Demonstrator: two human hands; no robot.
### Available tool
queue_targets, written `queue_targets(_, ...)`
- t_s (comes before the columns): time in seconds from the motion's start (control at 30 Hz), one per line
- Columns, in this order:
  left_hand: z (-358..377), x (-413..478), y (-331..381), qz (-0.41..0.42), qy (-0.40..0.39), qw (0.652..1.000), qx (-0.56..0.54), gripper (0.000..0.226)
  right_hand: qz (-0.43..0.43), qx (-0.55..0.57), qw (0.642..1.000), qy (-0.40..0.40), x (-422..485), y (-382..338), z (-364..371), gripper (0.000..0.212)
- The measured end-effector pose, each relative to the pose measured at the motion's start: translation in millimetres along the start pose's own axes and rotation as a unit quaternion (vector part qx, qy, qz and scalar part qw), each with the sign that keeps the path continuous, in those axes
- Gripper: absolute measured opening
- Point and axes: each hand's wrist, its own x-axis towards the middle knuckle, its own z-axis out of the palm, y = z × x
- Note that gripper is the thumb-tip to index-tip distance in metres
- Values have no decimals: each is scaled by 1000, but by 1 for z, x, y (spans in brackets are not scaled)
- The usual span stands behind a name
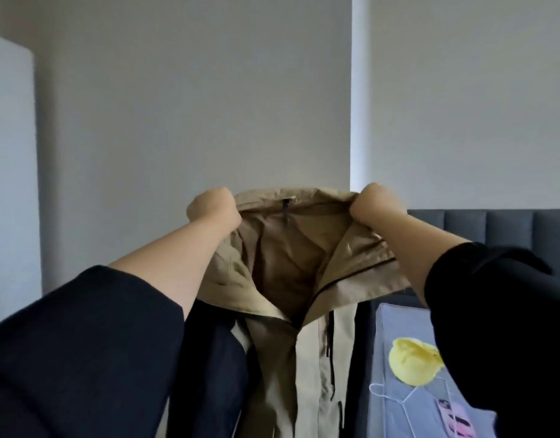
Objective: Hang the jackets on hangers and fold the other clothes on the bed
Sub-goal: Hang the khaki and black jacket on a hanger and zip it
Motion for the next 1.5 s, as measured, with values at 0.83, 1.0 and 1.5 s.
queue_targets(0.83, -159, -25, 222, -122, -106, 665, -729, 35, 19, -106, 923, 370, -28, 47, -297, 13)
queue_targets(1.0, -87, -61, 245, -127, -164, 690, -693, 34, 85, -107, 948, 287, -30, 115, -251, 9)
queue_targets(1.5, 323, -199, 271, -105, -396, 822, -395, 19, 262, -190, 944, -71, -58, 393, 55, 10)
